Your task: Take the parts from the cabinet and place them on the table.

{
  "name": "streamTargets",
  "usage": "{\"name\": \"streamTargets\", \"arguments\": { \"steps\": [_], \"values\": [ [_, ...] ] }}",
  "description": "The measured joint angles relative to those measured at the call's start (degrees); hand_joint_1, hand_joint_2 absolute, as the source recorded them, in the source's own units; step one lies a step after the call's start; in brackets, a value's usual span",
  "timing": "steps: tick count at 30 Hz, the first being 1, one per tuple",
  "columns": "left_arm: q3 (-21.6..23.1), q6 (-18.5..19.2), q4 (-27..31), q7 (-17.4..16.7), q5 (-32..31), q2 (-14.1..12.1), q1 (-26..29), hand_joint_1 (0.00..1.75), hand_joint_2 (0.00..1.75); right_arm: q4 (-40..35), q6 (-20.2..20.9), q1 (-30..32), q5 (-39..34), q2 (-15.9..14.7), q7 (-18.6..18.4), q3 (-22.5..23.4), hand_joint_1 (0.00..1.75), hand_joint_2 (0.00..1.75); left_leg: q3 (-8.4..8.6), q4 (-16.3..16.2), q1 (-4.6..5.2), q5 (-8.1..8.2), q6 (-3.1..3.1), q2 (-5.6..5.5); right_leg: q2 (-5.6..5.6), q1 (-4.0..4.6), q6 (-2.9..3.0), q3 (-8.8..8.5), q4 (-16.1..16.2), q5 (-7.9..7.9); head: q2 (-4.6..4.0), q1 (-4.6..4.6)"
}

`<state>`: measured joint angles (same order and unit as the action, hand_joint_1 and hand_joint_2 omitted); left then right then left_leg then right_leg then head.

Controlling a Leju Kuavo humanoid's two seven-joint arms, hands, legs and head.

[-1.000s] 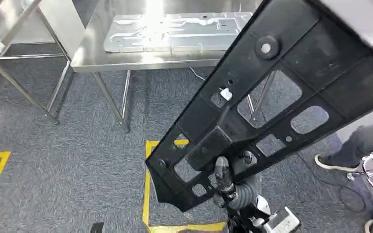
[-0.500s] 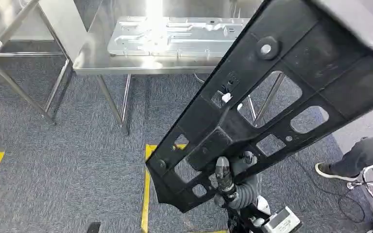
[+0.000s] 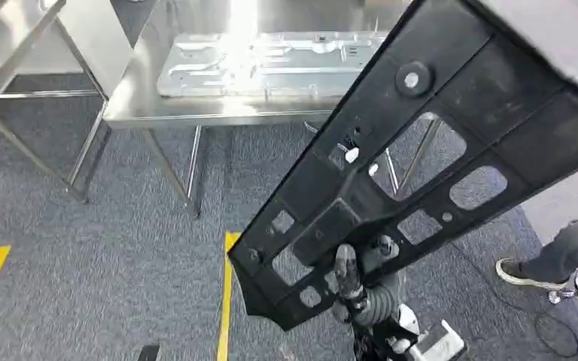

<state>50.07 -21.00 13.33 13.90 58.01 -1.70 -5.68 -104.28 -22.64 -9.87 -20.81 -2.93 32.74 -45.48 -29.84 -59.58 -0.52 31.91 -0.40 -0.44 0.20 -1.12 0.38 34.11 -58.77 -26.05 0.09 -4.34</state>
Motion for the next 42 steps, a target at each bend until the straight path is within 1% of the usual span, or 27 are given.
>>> {"name": "streamTargets", "arguments": {
  "steps": [3, 4, 5, 6, 8, 9, 10, 11, 12, 14, 16, 18, 20, 21, 22, 24, 25, 27, 30, 32, 34, 35, 37, 39, 40, 41, 42],
  "values": [
    [0.13, 0.04, 0.00, -0.04, 0.00, -0.02, -0.02, 0.00, 1.75, 0.04, 0.04, 0.07, 0.04, 0.11, 0.09, 0.00, 1.75, 1.75, -8.08, -13.27, -0.07, 4.77, -0.51, 0.09, -0.26, 0.25, 0.58, -0.87, 0.07, -0.96, 0.00, -0.29],
    [0.15, 0.04, 0.00, -0.07, 0.00, -0.02, 0.07, 0.00, 1.75, 0.13, 0.07, 0.13, 0.04, 0.11, 0.07, 0.00, 1.75, 1.75, -10.32, -16.13, -0.07, 4.89, -0.54, 0.09, -0.22, 0.37, 0.63, -1.25, 0.06, -1.34, 0.00, -0.20],
    [0.15, 0.07, 0.00, -0.11, 0.00, 0.00, 0.19, 0.00, 1.75, 0.20, 0.11, 0.17, 0.04, 0.11, 0.07, 0.00, 1.75, 1.75, -11.35, -16.35, -0.06, 3.51, -0.41, 0.09, -0.09, 0.50, 0.68, -1.82, 0.06, -1.76, 0.00, -0.25],
    [0.15, 0.07, 0.00, -0.18, 0.02, -0.02, 0.37, 0.00, 1.75, 0.20, 0.18, 0.17, 0.04, 0.11, 0.07, 0.00, 1.75, 1.75, -11.00, -13.94, -0.04, 0.86, -0.13, 0.09, 0.05, 0.62, 0.68, -2.49, 0.07, -2.20, 0.00, -0.27],
    [0.17, 0.07, 0.00, -0.17, 0.04, -0.11, 0.46, 0.00, 1.75, 0.17, 0.22, 0.15, 0.09, 0.13, 0.09, 0.00, 1.75, 1.75, -7.56, -3.84, 0.35, -6.10, 0.96, 0.08, 0.10, 0.87, 0.64, -4.14, 0.14, -3.23, 0.00, -0.29],
    [0.17, 0.04, -0.04, -0.17, 0.04, -0.26, 0.45, 0.00, 1.75, 0.17, 0.22, 0.15, 0.20, 0.15, 0.07, 0.00, 1.75, 1.75, -6.21, -0.22, 0.73, -7.17, 1.89, 0.12, 0.03, 0.64, 0.61, -4.02, 0.35, -3.74, 0.00, -0.10],
    [0.20, 0.00, -0.09, -0.20, 0.09, -0.35, 0.44, 0.00, 1.75, 0.20, 0.26, 0.08, 0.24, 0.15, 0.02, 0.00, 1.75, 1.75, -5.37, 0.45, 1.14, -6.19, 2.19, 0.33, 0.02, 1.14, -0.05, -4.33, 0.32, -4.19, 0.00, 0.30],
    [0.24, 0.00, -0.11, -0.18, 0.07, -0.31, 0.24, 0.00, 1.75, 0.17, 0.28, 0.12, 0.24, 0.18, -0.02, 0.00, 1.75, 1.75, -5.23, 0.57, 1.40, -6.00, 2.36, 0.30, 0.09, 0.61, -0.44, -4.55, 0.82, -4.29, 0.00, 0.23],
    [0.26, 0.00, -0.11, -0.17, 0.11, -0.33, 0.32, 0.00, 1.75, 0.17, 0.28, 0.14, 0.24, 0.16, -0.09, 0.00, 1.75, 1.75, -5.44, 1.42, 1.54, -5.85, 2.67, 0.20, 0.02, 0.64, -0.67, -5.73, 0.25, -3.82, 0.00, 0.34],
    [0.26, 0.00, -0.11, -0.22, 0.15, -0.33, 0.29, 0.00, 1.75, 0.17, 0.33, 0.08, 0.22, 0.15, -0.09, 0.00, 1.75, 1.75, -3.28, 2.17, 1.18, -5.72, 3.14, -0.07, -0.05, 0.69, -1.12, -6.32, 0.07, -3.69, 0.00, 0.26],
    [0.26, 0.00, -0.11, -0.31, 0.20, -0.33, 0.37, 0.00, 1.75, 0.15, 0.50, -0.07, 0.22, 0.15, 0.00, 0.02, 1.75, 1.75, -1.79, 3.07, 0.76, -5.57, 3.41, 0.19, 0.01, 0.63, -1.45, -3.34, -5.36, -4.94, 0.00, 0.98],
    [0.28, 0.00, -0.11, -0.31, 0.20, -0.37, 0.31, 0.00, 1.75, 0.20, 0.44, 0.05, 0.09, 0.13, -0.09, 0.04, 1.75, 1.75, -1.28, 3.07, 0.62, -4.91, 3.56, 0.15, 0.00, 0.33, -2.06, 2.52, -13.32, -8.00, 0.00, 1.02],
    [0.28, -0.02, -0.11, -0.33, 0.20, -0.37, 0.36, 0.00, 1.75, 0.24, 0.33, 0.19, 0.02, 0.02, -0.15, 0.04, 1.75, 1.75, -0.46, 3.04, 0.45, -4.06, 3.36, 0.02, -0.01, -0.06, -2.58, 6.09, -15.60, -10.06, 0.00, 1.06],
    [0.28, -0.02, -0.11, -0.35, 0.20, -0.37, 0.45, 0.00, 1.75, 0.24, 0.31, 0.21, 0.02, 0.02, -0.15, 0.04, 1.75, 1.75, 0.24, 3.02, 0.31, -3.53, 3.16, -0.02, -0.02, -0.23, -2.84, 6.27, -13.79, -9.06, 0.00, 1.06],
    [0.28, 0.00, -0.11, -0.42, 0.20, -0.33, 0.56, 0.00, 1.75, 0.26, 0.22, 0.22, 0.02, 0.02, -0.13, 0.04, 1.75, 1.75, 1.11, 2.94, 0.10, -2.84, 2.84, -0.06, -0.03, -0.44, -3.17, 5.54, -10.19, -6.47, 0.00, 1.07],
    [0.28, 0.07, -0.13, -0.50, 0.20, -0.22, 0.59, 0.00, 1.75, 0.30, 0.22, 0.29, 0.02, 0.02, 0.02, 0.07, 1.75, 1.75, 1.76, 2.61, -0.19, -1.17, 1.86, -0.06, -0.23, -0.86, -3.62, 3.48, -1.18, 2.32, 0.00, 1.19],
    [0.28, 0.07, -0.22, -0.52, 0.20, -0.26, 0.46, 0.00, 1.75, 0.48, 0.24, 0.35, 0.02, 0.02, 0.13, 0.11, 1.75, 1.75, 3.07, 1.77, -0.16, -0.39, 1.47, -0.11, -0.77, -0.53, -3.12, 3.87, -1.10, 1.96, 0.00, 1.39],
    [0.28, 0.04, -0.22, -0.52, 0.20, -0.28, 0.27, 0.00, 1.75, 0.44, 0.35, 0.52, 0.04, 0.09, 0.13, 0.11, 1.75, 1.75, 2.68, 2.54, 0.01, 0.38, 0.56, 0.12, -0.50, -0.22, -1.76, 3.26, -1.32, 1.98, 0.00, 1.44],
    [0.31, 0.04, -0.22, -0.50, 0.20, -0.22, 0.24, 0.00, 1.75, 0.48, 0.35, 0.58, 0.07, 0.20, 0.20, 0.13, 1.75, 1.75, 2.42, -0.95, -0.31, -0.56, -0.08, 0.20, -0.21, -0.34, -0.14, 1.67, -0.85, 1.12, 0.00, 1.37],
    [0.33, 0.07, -0.22, -0.48, 0.20, -0.20, 0.00, 0.00, 1.75, 0.48, 0.35, 0.50, 0.18, 0.29, 0.22, 0.13, 1.75, 1.75, -1.95, -8.14, -0.42, 0.62, -0.35, 0.22, -0.26, -0.24, 0.33, 0.86, -0.75, 0.41, 0.00, 1.35],
    [0.39, 0.07, -0.22, -0.48, 0.20, -0.22, 0.00, 0.00, 1.75, 0.50, 0.35, 0.58, 0.17, 0.29, 0.20, 0.13, 1.75, 1.75, -7.03, -14.14, -0.41, 4.82, -0.60, 0.21, -0.20, 0.08, 0.55, 0.02, -0.75, -0.52, 0.00, 1.37],
    [0.39, 0.07, -0.22, -0.48, 0.20, -0.22, 0.13, 0.00, 1.75, 0.57, 0.35, 0.66, 0.17, 0.29, 0.20, 0.13, 1.75, 1.75, -8.55, -14.73, -0.40, 5.90, -0.39, 0.21, -0.03, 0.25, 0.57, -0.59, -0.75, -1.04, 0.00, 1.33],
    [0.39, 0.07, -0.22, -0.52, 0.20, -0.22, 0.60, 0.00, 1.75, 0.57, 0.35, 0.66, 0.17, 0.29, 0.20, 0.13, 1.75, 1.75, -8.81, -10.45, -0.19, 3.58, 0.28, 0.20, 0.20, 0.67, 0.59, -2.19, -0.75, -2.17, 0.00, 1.33],
    [0.39, 0.07, -0.24, -0.52, 0.20, -0.24, 0.64, 0.00, 1.75, 0.59, 0.37, 0.64, 0.17, 0.31, 0.22, 0.13, 1.75, 1.75, -7.16, -1.87, 0.45, -4.16, 1.69, 0.24, 0.10, 0.96, 0.58, -3.67, -0.61, -3.38, 0.00, 1.37],
    [0.39, 0.04, -0.39, -0.59, 0.22, -0.57, 0.91, 0.00, 1.75, 0.66, 0.39, 0.58, 0.17, 0.31, 0.22, 0.13, 1.75, 1.75, -7.20, -1.13, 0.91, -7.06, 2.15, -0.07, 0.17, 1.01, 0.38, -4.36, -0.70, -3.81, 0.00, 1.74],
    [0.44, 0.07, -0.39, -0.68, 0.20, -0.52, 0.79, 0.00, 1.75, 0.77, 0.48, 0.71, 0.17, 0.33, 0.26, 0.13, 1.75, 1.75, -7.36, -1.05, 1.45, -4.57, 2.37, 0.10, 0.49, 0.79, -0.21, -4.56, -0.51, -4.29, 0.00, 1.74],
    [0.44, 0.07, -0.39, -0.68, 0.17, -0.50, 0.71, 0.00, 1.75, 0.74, 0.48, 0.64, 0.15, 0.42, 0.24, 0.13, 1.75, 1.75, -6.44, -0.38, 1.64, -5.43, 2.76, -0.12, 0.47, 0.67, -0.62, -5.02, -0.27, -4.67, 0.00, 1.50]
  ]
}}
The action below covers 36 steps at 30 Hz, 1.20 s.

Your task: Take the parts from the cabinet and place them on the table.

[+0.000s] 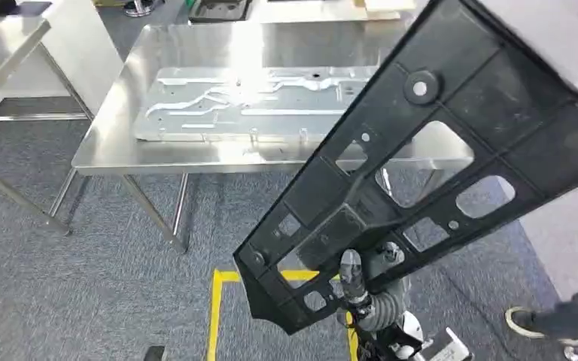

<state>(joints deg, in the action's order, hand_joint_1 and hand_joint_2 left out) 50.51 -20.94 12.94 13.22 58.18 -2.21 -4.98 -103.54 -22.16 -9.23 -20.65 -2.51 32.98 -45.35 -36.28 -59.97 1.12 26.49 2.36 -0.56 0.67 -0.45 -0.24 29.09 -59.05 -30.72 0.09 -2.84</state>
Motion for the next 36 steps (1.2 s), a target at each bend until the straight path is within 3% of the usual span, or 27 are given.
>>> {"name": "streamTargets", "arguments": {
  "steps": [2, 3, 4, 5, 7, 8, 9, 10, 11, 13, 14, 15, 17, 19, 20, 22, 23, 24, 25, 26, 27, 28, 29, 31, 33, 34, 36],
  "values": [
    [0.00, 0.00, 0.00, -0.09, 0.02, -0.04, -0.05, 0.00, 1.75, 0.04, 0.02, -0.15, 0.02, 0.04, 0.00, 0.00, 1.75, 1.75, 1.47, 1.08, -0.24, -0.07, 0.70, -0.22, -0.03, 0.11, -0.47, -1.04, -1.13, 0.55, 0.00, 0.05],
    [0.00, 0.00, 0.00, -0.13, 0.02, 0.00, -0.11, 0.00, 1.75, 0.02, 0.02, -0.16, 0.02, 0.09, 0.00, 0.02, 1.75, 1.75, 2.86, 1.86, -0.61, -0.41, 0.70, -0.06, -0.13, 0.01, -0.64, -0.58, -2.17, 0.08, 0.00, -0.16],
    [0.00, 0.00, 0.00, -0.13, 0.02, 0.00, -0.29, 0.00, 1.75, 0.02, 0.02, -0.25, 0.02, 0.09, 0.02, 0.02, 1.75, 1.75, 3.69, 2.05, -0.60, -0.08, 1.04, 0.07, -0.22, 0.09, -0.88, 0.61, -4.81, -0.11, 0.00, 0.32],
    [0.02, 0.00, 0.00, -0.17, 0.02, -0.02, -0.39, 0.00, 1.75, 0.02, 0.04, -0.32, 0.04, 0.09, 0.04, 0.02, 1.75, 1.75, 3.97, 2.06, -0.63, 0.17, 1.24, 0.07, -0.18, 0.08, -1.08, 2.88, -8.31, -1.10, 0.00, 0.57],
    [0.02, 0.00, 0.00, -0.20, 0.02, -0.02, -0.48, 0.00, 1.75, 0.09, 0.02, -0.10, 0.04, 0.09, 0.02, 0.02, 1.75, 1.75, 4.60, 2.04, -0.62, 1.08, 1.18, 0.03, -0.21, -0.20, -1.47, 8.37, -15.25, -4.67, 0.00, 0.66],
    [0.02, 0.00, 0.00, -0.24, 0.02, -0.02, -0.43, 0.00, 1.75, 0.09, 0.02, 0.01, 0.04, 0.07, 0.02, 0.04, 1.75, 1.75, 5.07, 2.01, -0.63, 1.57, 1.10, -0.04, -0.22, -0.26, -1.71, 10.28, -16.60, -5.47, 0.00, 0.64],
    [0.02, 0.00, 0.00, -0.28, 0.02, -0.02, -0.29, 0.00, 1.75, 0.09, 0.02, 0.05, 0.04, 0.09, 0.02, 0.04, 1.75, 1.75, 5.70, 1.98, -0.68, 2.14, 0.95, -0.13, -0.24, -0.31, -1.89, 11.12, -15.90, -5.12, 0.00, 0.66],
    [0.02, 0.00, 0.00, -0.35, 0.02, 0.00, -0.15, 0.00, 1.75, 0.09, 0.02, 0.04, 0.04, 0.09, 0.02, 0.04, 1.75, 1.75, 6.67, 1.95, -0.78, 2.89, 0.74, -0.25, -0.28, -0.40, -1.93, 10.95, -12.97, -3.45, 0.00, 0.63],
    [0.02, 0.02, 0.00, -0.35, 0.02, 0.07, -0.13, 0.00, 1.75, 0.09, 0.02, 0.05, 0.04, 0.09, 0.02, 0.04, 1.75, 1.75, 7.73, 1.93, -0.90, 3.73, 0.45, -0.28, -0.30, -0.51, -1.98, 10.10, -8.79, -0.41, 0.00, 0.66],
    [0.04, 0.00, -0.04, -0.35, 0.02, 0.13, 0.03, 0.00, 1.75, 0.26, 0.02, 0.14, 0.04, 0.04, 0.02, 0.07, 1.75, 1.75, 8.57, 1.72, -0.90, 5.34, -0.21, -0.27, -0.52, -0.52, -1.73, 9.56, -2.18, 8.22, 0.00, 1.07],
    [0.11, 0.00, -0.04, -0.39, 0.02, 0.13, -0.24, 0.00, 1.75, 0.37, 0.04, 0.03, -0.04, 0.04, 0.00, 0.11, 1.75, 1.75, 8.83, 1.67, -0.83, 5.60, -0.59, -0.59, -0.66, -0.10, -1.03, 9.82, -1.44, 6.27, 0.00, 0.94],
    [0.15, 0.00, -0.04, -0.48, 0.02, 0.13, -0.52, 0.00, 1.75, 0.31, 0.04, 0.14, -0.04, 0.09, -0.02, 0.13, 1.75, 1.75, 8.50, 1.92, -0.80, 5.81, -0.93, -0.50, -0.48, -0.04, -0.45, 9.36, -1.48, 7.21, 0.00, 0.74],
    [0.22, 0.00, -0.07, -0.57, 0.02, 0.13, -0.48, 0.00, 1.75, 0.37, 0.04, 0.17, -0.13, 0.09, -0.04, 0.15, 1.75, 1.75, 9.18, 1.94, -0.84, 5.41, -1.48, -0.37, -0.32, 0.03, 0.43, 8.88, -1.12, 6.64, 0.00, 0.85],
    [0.30, 0.00, -0.04, -0.68, -0.04, 0.22, -0.49, 0.00, 1.75, 0.33, 0.09, 0.08, -0.02, 0.28, 0.04, 0.17, 1.75, 1.75, 6.16, -3.69, -1.02, 3.52, -2.09, -0.17, -0.44, -0.37, 1.13, 7.10, -0.14, 6.09, 0.00, 0.66],
    [0.39, 0.00, -0.07, -0.68, -0.04, 0.24, -0.60, 0.00, 1.75, 0.37, 0.09, 0.06, 0.00, 0.31, 0.04, 0.17, 1.75, 1.75, 3.40, -7.91, -1.08, 3.44, -2.29, -0.05, -0.52, -0.37, 1.37, 6.28, 0.28, 5.65, 0.00, 0.35],
    [0.48, 0.00, -0.06, -0.70, -0.07, 0.22, -0.59, 0.00, 1.75, 0.39, 0.09, 0.05, 0.00, 0.31, 0.04, 0.20, 1.75, 1.75, -1.80, -14.15, -1.25, 7.16, -2.77, 0.01, -0.62, -0.31, 1.50, 4.59, 0.69, 4.56, 0.00, 0.46],
    [0.50, 0.02, -0.07, -0.79, -0.09, 0.24, -0.46, 0.00, 1.75, 0.39, 0.11, 0.05, 0.00, 0.31, 0.04, 0.20, 1.75, 1.75, -3.45, -15.20, -1.29, 9.20, -2.92, 0.04, -0.56, -0.31, 1.50, 3.76, 0.69, 3.92, 0.00, 0.42],
    [0.50, 0.02, -0.07, -0.85, -0.11, 0.24, -0.33, 0.00, 1.75, 0.39, 0.11, 0.06, 0.00, 0.31, 0.04, 0.20, 1.75, 1.75, -4.33, -14.56, -1.39, 10.13, -2.99, 0.09, -0.41, -0.32, 1.47, 2.77, 0.69, 3.20, 0.00, 0.39],
    [0.50, 0.02, -0.07, -0.87, -0.11, 0.24, -0.19, 0.00, 1.75, 0.39, 0.11, 0.05, 0.00, 0.31, 0.04, 0.20, 1.75, 1.75, -4.34, -12.25, -1.51, 9.54, -2.97, 0.14, -0.30, -0.32, 1.41, 1.68, 0.69, 2.47, 0.00, 0.42],
    [0.50, 0.02, -0.07, -0.87, -0.13, 0.22, -0.17, 0.00, 1.75, 0.39, 0.11, 0.05, 0.00, 0.31, 0.04, 0.20, 1.75, 1.75, -3.78, -8.46, -1.55, 7.07, -2.83, 0.15, -0.24, -0.28, 1.28, 0.58, 0.69, 1.69, 0.00, 0.44],
    [0.50, 0.00, -0.07, -0.87, -0.13, 0.22, -0.17, 0.00, 1.75, 0.39, 0.09, 0.05, 0.00, 0.31, 0.04, 0.20, 1.75, 1.75, -2.87, -3.83, -1.55, 2.79, -2.54, 0.17, -0.26, -0.25, 1.12, -0.47, 0.71, 0.90, 0.00, 0.39],
    [0.52, 0.00, -0.07, -0.87, -0.11, 0.22, -0.07, 0.00, 1.75, 0.41, 0.00, 0.06, -0.11, 0.31, -0.04, 0.20, 1.75, 1.75, -2.29, 0.25, -1.54, -2.68, -2.11, 0.24, -0.30, -0.26, 0.93, -0.43, 0.87, 0.24, 0.00, 0.48],
    [0.55, -0.09, -0.09, -0.90, -0.07, 0.20, 0.16, 0.00, 1.75, 0.53, -0.15, 0.04, -0.20, 0.31, -0.15, 0.22, 1.75, 1.75, -2.54, 0.35, -1.00, -3.53, -1.98, 0.19, -0.04, -0.01, 0.57, -1.73, 0.34, -0.46, 0.00, 0.55],
    [0.57, -0.28, -0.07, -1.22, -0.04, 0.24, -0.03, 0.00, 1.75, 0.55, -1.01, 0.06, -0.06, 0.33, -0.61, 0.24, 1.75, 1.75, -1.19, 0.53, -0.70, -2.80, -1.42, 0.17, 0.07, -0.20, -0.37, -2.67, 0.66, -1.21, 0.00, 0.44],
    [0.59, -0.43, -0.07, -1.51, -0.04, 0.28, -0.36, 0.00, 1.75, 0.50, -1.44, -0.28, 0.20, 0.31, -1.01, 0.26, 1.75, 1.75, 0.28, 1.21, -0.80, -2.55, -0.81, 0.13, 0.01, -0.13, -0.69, -3.13, -0.47, -0.82, 0.00, 0.46],
    [0.59, -0.48, -0.07, -1.77, -0.04, 0.28, -0.48, 0.00, 1.75, 0.50, -1.68, -0.37, 0.24, 0.31, -1.18, 0.26, 1.75, 1.75, 1.03, 1.61, -0.99, -2.43, -0.53, 0.23, -0.13, -0.44, -0.82, -2.14, -2.60, -0.95, 0.00, 0.48],
    [0.66, -0.61, -0.07, -1.90, -0.04, 0.26, -0.62, 0.00, 1.75, 0.50, -2.25, -0.53, 0.26, 0.28, -1.27, 0.26, 1.75, 1.75, 1.45, 1.62, -1.02, -1.89, 0.21, 0.22, -0.18, -0.26, -1.23, 2.32, -9.57, -2.89, 0.00, 0.63]
  ]
}}
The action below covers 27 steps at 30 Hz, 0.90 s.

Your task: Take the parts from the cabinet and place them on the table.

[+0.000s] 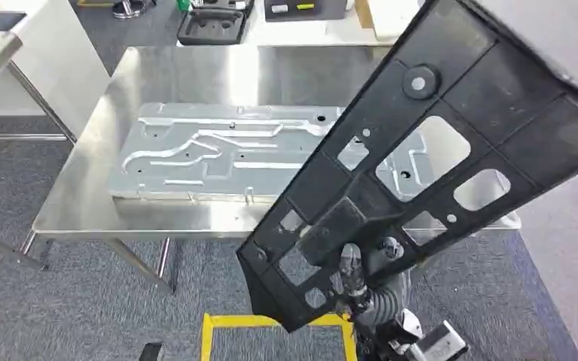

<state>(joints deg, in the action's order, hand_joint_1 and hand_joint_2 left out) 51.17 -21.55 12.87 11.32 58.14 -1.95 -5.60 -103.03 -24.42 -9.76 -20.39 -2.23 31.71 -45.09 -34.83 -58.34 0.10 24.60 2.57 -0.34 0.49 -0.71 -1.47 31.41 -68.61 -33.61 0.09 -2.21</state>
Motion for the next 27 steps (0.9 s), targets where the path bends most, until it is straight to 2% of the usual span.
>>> {"name": "streamTargets", "arguments": {
  "steps": [1, 2, 3, 4, 5, 7, 8, 9, 10, 12, 13, 14, 16, 17, 18, 19, 20, 22, 23, 24, 25, 27],
  "values": [
    [0.04, -0.35, 0.00, 0.00, 0.00, -0.02, -0.10, 0.00, 1.75, 0.04, -0.17, 0.07, 0.00, -0.04, -0.13, 0.02, 1.75, 1.75, 0.15, -0.01, 0.03, 0.37, 0.13, -0.03, 0.00, -0.03, -0.24, 2.90, -3.71, -2.31, 0.00, -0.02],
    [0.04, -0.66, -0.02, 0.00, 0.04, -0.02, -0.09, 0.00, 1.75, 0.07, -0.26, 0.13, 0.00, -0.13, -0.17, 0.02, 1.75, 1.75, 0.36, -0.05, 0.06, 0.78, 0.13, -0.09, 0.00, -0.01, -0.40, 5.22, -5.98, -4.30, 0.00, -0.07],
    [0.04, -0.68, 0.00, 0.02, 0.04, -0.02, -0.03, 0.00, 1.75, 0.07, -0.39, 0.13, 0.02, -0.17, -0.17, 0.02, 1.75, 1.75, 0.65, -0.17, 0.06, 1.17, 0.11, -0.16, 0.00, 0.00, -0.43, 6.55, -6.33, -4.75, 0.00, -0.02],
    [0.07, -0.68, 0.00, 0.06, 0.04, -0.02, 0.00, 0.00, 1.75, 0.07, -0.59, 0.13, 0.02, -0.17, -0.20, 0.02, 1.75, 1.75, 1.09, -0.33, 0.04, 1.64, 0.07, -0.47, 0.00, -0.02, -0.47, 6.91, -4.80, -3.47, 0.00, -0.04],
    [0.07, -0.68, 0.00, 0.20, 0.04, 0.06, 0.05, 0.00, 1.75, 0.07, -0.83, 0.13, 0.17, -0.20, -0.24, 0.02, 1.75, 1.75, 1.67, -0.45, -0.01, 2.18, -0.01, -0.70, 0.00, -0.07, -0.40, 6.39, -1.64, -0.68, 0.00, 0.00],
    [0.07, -0.66, 0.00, 0.46, 0.04, 0.28, -0.01, 0.00, 1.75, 0.07, -0.98, 0.13, 0.44, -0.24, -0.39, 0.02, 1.75, 1.75, 2.79, -0.71, -0.10, 3.26, -0.35, -1.14, 0.50, -0.21, -0.26, 4.53, 7.54, 7.85, 0.00, 0.06],
    [0.09, -0.68, 0.00, 0.50, 0.04, 0.31, -0.07, 0.00, 1.75, 0.22, -1.03, 0.17, 0.52, -0.31, -0.46, 0.02, 1.75, 1.75, 2.96, -0.99, 0.05, 3.54, -0.68, -1.50, 0.93, 0.08, 0.15, 4.95, 7.60, 6.64, 0.00, 0.05],
    [0.11, -0.72, 0.00, 0.52, 0.04, 0.31, -0.16, 0.00, 1.75, 0.26, -1.11, 0.10, 0.55, -0.33, -0.50, 0.02, 1.75, 1.75, 2.52, -1.03, 0.04, 3.73, -0.98, -1.93, 0.86, 0.20, 0.58, 4.74, 7.79, 6.21, 0.00, 0.13],
    [0.15, -0.74, -0.02, 0.57, 0.04, 0.31, -0.16, 0.00, 1.75, 0.28, -1.14, 0.24, 0.57, -0.35, -0.59, 0.02, 1.75, 1.75, 2.48, -1.10, 0.06, 3.94, -1.25, -2.04, 0.70, 0.13, 0.99, 4.51, 7.93, 7.89, 0.00, -0.11],
    [0.17, -0.74, 0.00, 0.72, 0.13, 0.31, -0.01, 0.00, 1.75, 0.35, -1.22, 0.10, 0.63, -0.37, -0.83, 0.02, 1.75, 1.75, 2.79, -1.12, 0.16, 4.02, -1.52, -2.21, 0.14, 0.04, 1.62, 4.03, 8.39, 7.80, 0.00, -0.11],
    [0.17, -0.74, 0.00, 0.79, 0.24, 0.31, 0.02, 0.00, 1.75, 0.33, -1.29, -0.02, 0.76, -0.33, -0.83, 0.02, 1.75, 1.75, 2.37, -1.91, 0.01, 4.52, -1.72, -1.59, -0.33, -0.33, 1.82, 3.46, 8.80, 7.79, 0.00, -0.05],
    [0.17, -0.74, 0.00, 0.81, 0.30, 0.31, -0.03, 0.00, 1.75, 0.35, -1.42, -0.06, 0.81, -0.33, -0.83, 0.02, 1.75, 1.75, 1.51, -3.86, 0.15, 5.50, -2.23, -0.74, -0.62, -0.36, 2.03, 3.10, 9.09, 7.67, 0.00, -0.41],
    [0.24, -0.76, 0.00, 0.81, 0.46, 0.28, -0.31, 0.00, 1.75, 0.35, -1.62, -0.18, 0.90, -0.33, -0.85, 0.02, 1.75, 1.75, -3.35, -12.29, -0.26, 9.22, -2.97, -0.38, -1.54, -0.36, 2.44, 2.92, 9.12, 7.35, 0.00, -0.52],
    [0.28, -0.74, 0.00, 0.81, 0.50, 0.28, -0.30, 0.00, 1.75, 0.42, -1.77, -0.15, 0.92, -0.33, -0.92, 0.02, 1.75, 1.75, -5.61, -15.85, -0.38, 10.32, -3.16, -0.29, -1.90, -0.36, 2.46, 2.85, 9.12, 7.20, 0.00, -0.55],
    [0.28, -0.74, 0.00, 0.81, 0.52, 0.28, -0.20, 0.00, 1.75, 0.52, -1.79, -0.16, 0.94, -0.33, -0.92, 0.02, 1.75, 1.75, -7.08, -17.63, -0.43, 10.28, -3.25, -0.18, -2.25, -0.37, 2.48, 2.71, 9.12, 7.00, 0.00, -0.54],
    [0.31, -0.72, 0.00, 0.79, 0.59, 0.28, 0.01, 0.00, 1.75, 0.55, -1.79, -0.15, 0.94, -0.33, -0.92, 0.02, 1.75, 1.75, -7.08, -16.53, -0.49, 8.80, -3.25, -0.05, -2.54, -0.38, 2.45, 2.43, 9.12, 6.78, 0.00, -0.57],
    [0.31, -0.70, 0.00, 0.77, 0.59, 0.28, 0.11, 0.00, 1.75, 0.55, -1.79, -0.16, 0.94, -0.33, -0.92, 0.02, 1.75, 1.75, -5.94, -13.38, -0.54, 6.42, -3.16, 0.13, -2.88, -0.38, 2.40, 2.07, 9.12, 6.54, 0.00, -0.55],
    [0.31, -0.70, 0.00, 0.83, 0.61, 0.17, 0.06, 0.00, 1.75, 0.55, -1.81, -0.16, 0.94, -0.31, -0.92, 0.02, 1.75, 1.75, -2.14, -4.42, -0.53, 0.86, -2.86, 1.24, -3.34, -0.37, 2.07, 1.14, 9.12, 5.99, 0.00, -0.57],
    [0.31, -0.70, 0.00, 0.92, 0.59, 0.15, 0.00, 0.00, 1.75, 0.55, -1.83, -0.22, 0.94, -0.31, -0.90, 0.02, 1.75, 1.75, -1.14, -1.59, -0.20, 0.64, -2.84, 1.67, -3.73, -0.27, 1.72, 0.87, 9.14, 5.71, 0.00, -0.41],
    [0.33, -0.63, 0.00, 1.03, 0.59, 0.13, -0.16, 0.00, 1.75, 0.55, -1.81, -0.25, 0.83, -0.31, -0.81, 0.02, 1.75, 1.75, -1.25, -0.83, 0.37, 3.24, -2.55, 1.73, -3.94, -0.09, 1.55, 1.09, 8.99, 5.66, 0.00, -0.59],
    [0.35, -0.50, 0.00, 1.05, 0.53, 0.13, -0.11, 0.00, 1.75, 0.55, -1.55, -0.45, 0.24, -0.28, -0.66, 0.02, 1.75, 1.75, -0.88, -1.13, 0.33, 1.74, -2.02, 1.58, -4.12, 0.07, 1.11, 1.24, 8.98, 5.48, 0.00, -0.46],
    [0.39, -0.33, -0.02, 1.01, 0.00, 0.11, 0.38, 0.00, 1.75, 0.61, -0.85, -0.92, 0.39, -0.28, -0.31, 0.02, 1.75, 1.75, -0.80, -0.96, 0.23, 1.09, -1.43, 1.25, -4.35, 0.31, 0.61, 0.74, 9.15, 5.34, 0.00, -0.48]
  ]
}}
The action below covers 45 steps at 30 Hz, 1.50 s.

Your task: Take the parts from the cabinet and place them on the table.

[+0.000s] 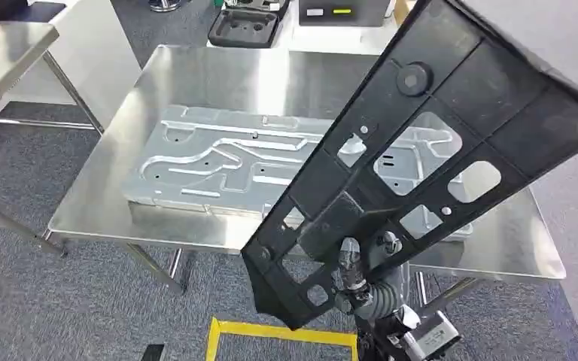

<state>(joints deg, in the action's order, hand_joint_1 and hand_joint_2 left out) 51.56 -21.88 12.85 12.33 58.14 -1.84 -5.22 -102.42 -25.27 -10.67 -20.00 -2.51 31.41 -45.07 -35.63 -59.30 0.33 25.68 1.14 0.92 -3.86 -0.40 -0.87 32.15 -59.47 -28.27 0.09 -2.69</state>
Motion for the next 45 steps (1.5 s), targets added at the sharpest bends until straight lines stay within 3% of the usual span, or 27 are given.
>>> {"name": "streamTargets", "arguments": {
  "steps": [2, 5, 6, 7, 8, 10, 11, 12, 15, 16, 17, 19, 21, 22, 24, 25, 26, 27, 30, 32, 34, 36, 37, 38, 41, 42, 45],
  "values": [
    [0.02, 0.29, 0.00, -0.02, -0.42, 0.00, -0.12, 0.00, 1.75, 0.07, 0.15, -1.29, 1.85, 0.00, -0.59, 0.00, 1.75, 1.75, 0.58, 0.67, -0.43, -0.31, 0.46, -0.13, 1.98, -0.33, -0.56, 0.77, -1.65, -1.45, 0.00, 0.07],
    [0.37, 0.92, 0.00, -0.04, -1.16, 0.00, -0.68, 0.00, 1.75, 0.39, -0.17, -4.23, 9.04, -0.37, -5.32, 0.00, 1.75, 1.75, 0.59, 0.63, -0.21, -0.16, 1.16, -0.47, 3.36, -0.20, -0.69, 7.45, -14.78, -7.05, 0.00, 0.07],
    [0.44, 1.03, 0.00, -0.04, -1.27, -0.09, -0.72, 0.00, 1.75, 0.50, -0.17, -5.25, 11.69, -0.77, -7.48, 0.00, 1.75, 1.75, 0.60, 0.58, -0.11, -0.08, 1.27, -0.67, 3.43, -0.18, -0.66, 9.11, -17.46, -7.33, 0.00, 0.07],
    [0.50, 1.16, 0.00, -0.22, -1.45, -0.20, -0.75, 0.00, 1.75, 0.61, -0.26, -6.63, 14.88, -1.31, -10.24, 0.00, 1.75, 1.75, 0.66, 0.51, -0.02, -0.05, 1.31, -0.86, 3.48, -0.17, -0.57, 9.52, -17.41, -6.26, 0.00, 0.09],
    [0.66, 1.34, 0.00, -0.57, -1.71, -0.28, -0.80, 0.00, 1.75, 0.74, -0.20, -8.65, 18.64, -1.95, -13.89, 0.00, 1.75, 1.75, 0.74, 0.43, 0.10, 0.04, 1.33, -1.07, 3.49, -0.17, -0.34, 8.60, -14.57, -3.80, 0.00, 0.04],
    [0.98, 1.71, 0.00, -1.05, -2.12, -0.31, -1.00, 0.00, 1.75, 0.90, 0.22, -12.51, 24.39, -3.06, -19.55, 0.00, 1.75, 1.75, 0.92, 0.26, 0.22, 0.15, 1.28, -1.49, 3.69, -0.04, 0.36, 4.43, -4.74, 1.78, 0.00, 0.09],
    [1.22, 1.86, 0.02, -1.18, -2.36, -0.31, -1.03, 0.00, 1.75, 1.07, 0.44, -14.51, 27.75, -3.72, -22.33, 0.00, 1.75, 1.75, 0.81, 0.23, 0.16, 0.20, 1.20, -1.58, 4.16, 0.13, 0.90, 3.30, -1.58, 1.98, 0.00, 0.09],
    [1.36, 2.03, 0.02, -1.31, -2.38, -0.33, -1.25, 0.00, 1.75, 1.29, 0.85, -16.58, 30.59, -4.31, -24.79, 0.00, 1.75, 1.75, 0.42, -0.18, 0.59, 0.30, 1.01, -1.83, 4.20, 0.27, 0.88, 2.69, -0.15, 1.75, 0.00, -0.07],
    [1.55, 2.06, 0.00, -1.55, -2.38, -0.46, -1.20, 0.00, 1.75, 1.90, 1.25, -19.84, 32.53, -5.51, -26.82, 0.00, 1.75, 1.75, 0.33, 0.29, 0.14, -0.13, 0.17, -1.97, 4.10, 0.44, 1.27, 2.65, -0.16, 2.05, 0.00, 0.04],
    [1.57, 1.99, 0.00, -1.62, -2.38, -0.83, -1.19, 0.00, 1.75, 1.99, 1.27, -20.51, 32.70, -5.68, -26.99, 0.00, 1.75, 1.75, 0.11, 0.11, 0.37, 0.27, -0.06, -2.04, 3.90, -0.31, 1.61, 2.18, 0.57, 2.46, 0.00, 0.09],
    [1.62, 2.03, 0.02, -1.62, -2.41, -0.72, -1.13, 0.00, 1.75, 2.18, 1.27, -20.94, 32.81, -5.81, -27.10, 0.00, 1.75, 1.75, -0.18, -0.91, 0.27, 1.09, -0.61, -1.78, 3.81, -0.30, 1.71, 1.91, 0.87, 2.54, 0.00, -0.15],
    [1.90, 2.08, 0.02, -1.73, -2.49, -0.72, -1.40, 0.00, 1.75, 2.40, 1.22, -22.06, 34.39, -6.08, -28.05, 0.00, 1.75, 1.75, -3.36, -7.67, -0.33, 4.61, -1.43, -1.65, 3.66, -0.35, 1.92, 1.85, 0.89, 2.55, 0.00, -0.70],
    [2.53, 2.19, 0.02, -2.10, -2.95, -0.83, -1.48, 0.00, 1.75, 3.01, 1.00, -23.60, 44.77, -6.62, -33.15, -0.02, 1.75, 1.75, -7.37, -15.39, -0.75, 7.03, -2.06, -1.47, 3.53, -0.37, 1.99, 1.87, 0.78, 2.43, 0.00, -0.70],
    [2.67, 2.25, 0.02, -2.38, -3.17, -0.83, -1.47, 0.00, 1.75, 3.45, 1.27, -24.69, 50.36, -6.97, -35.94, -0.04, 1.75, 1.75, -7.87, -16.01, -0.92, 6.41, -2.24, -1.38, 3.53, -0.41, 1.97, 1.87, 0.67, 2.37, 0.00, -0.72],
    [2.69, 2.54, 0.02, -2.86, -3.57, -0.87, -1.50, 0.00, 1.75, 4.41, 3.91, -27.98, 60.27, -7.78, -41.06, -0.07, 1.75, 1.75, -5.17, -9.70, -1.18, 1.85, -2.39, -1.21, 3.65, -0.59, 1.71, 1.85, 0.32, 2.08, 0.00, -0.68],
    [2.71, 2.67, 0.02, -2.91, -3.61, -0.92, -1.58, 0.00, 1.75, 4.83, 5.72, -29.80, 63.73, -8.11, -42.62, -0.07, 1.75, 1.75, -2.82, -4.65, -1.23, -0.70, -2.36, -1.13, 3.69, -0.72, 1.48, 1.80, 0.15, 1.91, 0.00, -0.72],
    [2.78, 2.76, 0.02, -2.93, -3.63, -0.92, -1.83, 0.00, 1.75, 5.27, 7.15, -31.57, 66.11, -8.39, -43.72, -0.07, 1.75, 1.75, -1.19, -0.44, -1.21, -1.30, -2.25, -0.97, 3.66, -0.76, 1.17, 1.76, 0.06, 1.72, 0.00, -0.72],
    [3.04, 2.84, 0.02, -2.97, -3.65, -0.94, -2.05, 0.00, 1.75, 5.77, 8.05, -33.15, 67.64, -8.74, -44.42, -0.07, 1.75, 1.75, -0.41, 0.18, -0.66, -0.76, -2.00, -1.04, 3.67, -0.42, 0.84, 2.06, 0.00, 1.72, 0.00, -0.77],
    [3.56, 2.86, 0.02, -2.99, -3.72, -0.92, -2.41, 0.00, 1.75, 6.78, 8.85, -35.50, 68.61, -9.40, -45.02, -0.13, 1.75, 1.75, -0.79, 0.16, -0.49, -0.94, -0.92, -1.38, 3.39, -0.48, 0.02, 1.92, 0.54, 2.00, 0.00, -0.72],
    [3.61, 2.89, 0.02, -3.02, -3.72, -0.90, -2.30, 0.00, 1.75, 7.21, 9.18, -36.31, 69.05, -9.77, -45.18, -0.28, 1.75, 1.75, 0.05, 1.31, -1.05, -1.41, -0.10, -1.34, 3.51, -0.57, -0.63, 2.12, -0.29, 1.09, 0.00, -0.70],
    [3.61, 2.97, 0.02, -2.97, -3.72, -0.87, -2.53, 0.00, 1.75, 7.80, 10.92, -37.62, 70.81, -10.34, -46.22, -0.46, 1.75, 1.75, 0.12, 1.43, -0.98, -1.37, 0.65, -1.31, 3.68, -0.47, -0.61, 5.41, -7.13, -2.60, 0.00, -0.52],
    [3.69, 3.00, 0.02, -2.97, -3.65, -0.87, -2.66, 0.00, 1.75, 8.68, 15.11, -39.30, 73.76, -10.65, -47.63, -1.23, 1.75, 1.75, 0.12, 1.38, -0.88, -1.25, 0.84, -1.30, 3.71, -0.53, -0.74, 10.07, -16.14, -5.70, 0.00, -0.59],
    [3.76, 3.02, 0.02, -2.95, -3.54, -0.87, -2.79, 0.00, 1.75, 9.27, 17.23, -40.14, 74.76, -10.86, -48.35, -1.73, 1.75, 1.75, 0.13, 1.32, -0.87, -1.21, 0.90, -1.37, 3.71, -0.57, -0.76, 11.04, -17.60, -5.40, 0.00, -0.55],
    [3.85, 3.02, 0.02, -2.95, -3.48, -0.85, -2.83, 0.00, 1.75, 10.17, 19.86, -41.29, 75.33, -11.06, -48.87, -2.30, 1.75, 1.75, 0.18, 1.23, -0.87, -1.17, 0.90, -1.46, 3.71, -0.65, -0.75, 10.68, -16.32, -3.83, 0.00, -0.52],
    [4.15, 3.36, 0.02, -2.41, -2.98, -0.61, -2.93, 0.00, 1.75, 12.87, 27.05, -45.19, 76.13, -11.45, -49.61, -4.39, 1.75, 1.75, 0.13, 0.52, -0.88, -0.74, 0.43, -1.85, 3.74, -0.71, -0.20, 4.28, -2.22, 3.41, 0.00, -0.48],
    [4.15, 3.43, 0.02, -2.14, -2.89, -0.52, -2.94, 0.00, 1.75, 13.77, 29.43, -46.39, 76.13, -11.65, -49.92, -5.01, 1.75, 1.75, -0.24, 0.15, -0.37, -0.50, 0.04, -1.92, 3.83, -0.37, -0.14, 3.24, -0.47, 2.37, 0.00, -0.52],
    [4.15, 3.56, 0.02, -1.51, -2.12, -0.52, -3.00, 0.00, 1.75, 16.79, 35.50, -48.28, 75.87, -11.83, -50.56, -7.43, 1.75, 1.75, -0.30, 0.44, -0.60, -0.84, -0.68, -1.94, 3.89, -0.18, 0.26, 3.49, -0.36, 2.69, 0.00, -0.79]
  ]
}}
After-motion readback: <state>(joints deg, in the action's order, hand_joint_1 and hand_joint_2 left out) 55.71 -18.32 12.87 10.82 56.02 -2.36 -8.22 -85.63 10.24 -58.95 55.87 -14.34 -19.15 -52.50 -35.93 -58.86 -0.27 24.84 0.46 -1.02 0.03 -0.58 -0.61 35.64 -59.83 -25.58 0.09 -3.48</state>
